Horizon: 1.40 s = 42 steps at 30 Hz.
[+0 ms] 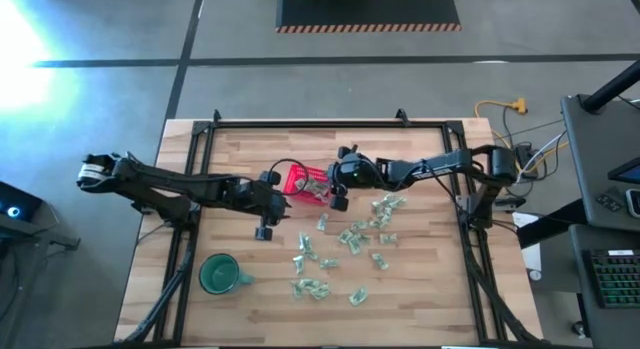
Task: Pick and place items into bin
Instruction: Put the stevia packet into the red bin
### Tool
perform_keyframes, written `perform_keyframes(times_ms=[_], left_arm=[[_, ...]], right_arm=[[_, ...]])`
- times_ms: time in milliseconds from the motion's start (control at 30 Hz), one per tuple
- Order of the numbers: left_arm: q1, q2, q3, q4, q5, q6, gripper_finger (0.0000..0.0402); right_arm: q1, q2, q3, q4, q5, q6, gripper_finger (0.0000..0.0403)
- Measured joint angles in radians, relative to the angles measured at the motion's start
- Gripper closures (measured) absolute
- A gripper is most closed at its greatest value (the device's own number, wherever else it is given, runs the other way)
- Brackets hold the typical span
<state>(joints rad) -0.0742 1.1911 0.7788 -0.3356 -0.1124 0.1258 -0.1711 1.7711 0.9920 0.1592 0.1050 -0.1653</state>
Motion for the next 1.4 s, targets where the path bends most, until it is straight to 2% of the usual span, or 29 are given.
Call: perform_keyframes(times_ms=[333, 600, 733, 1067, 1400], left_arm=[[0.000, 0.068, -0.001, 0.106, 0.029, 0.011, 0.0292], [0.000, 0.125, 0.000, 0.175, 0.026, 0.012, 0.0292], [0.000, 0.131, 0.000, 0.172, 0.026, 0.011, 0.0292], [-0.005, 0.130, 0.000, 0.169, 0.030, -0.043, 0.0292], [-0.006, 0.121, 0.006, 0.169, 0.032, -0.042, 0.0292]], right_arm=[[0.044, -0.122, -0.002, -0.272, -0.010, -0.047, 0.0288], [0.050, -0.165, -0.007, -0.472, -0.011, 0.074, 0.0303], [0.068, -0.189, -0.020, -0.508, -0.011, 0.100, 0.0309], [0.075, -0.352, -0.167, -0.412, -0.008, 0.038, 0.0327], [0.075, -0.619, -0.514, 0.020, -0.008, 0.089, 0.0339]])
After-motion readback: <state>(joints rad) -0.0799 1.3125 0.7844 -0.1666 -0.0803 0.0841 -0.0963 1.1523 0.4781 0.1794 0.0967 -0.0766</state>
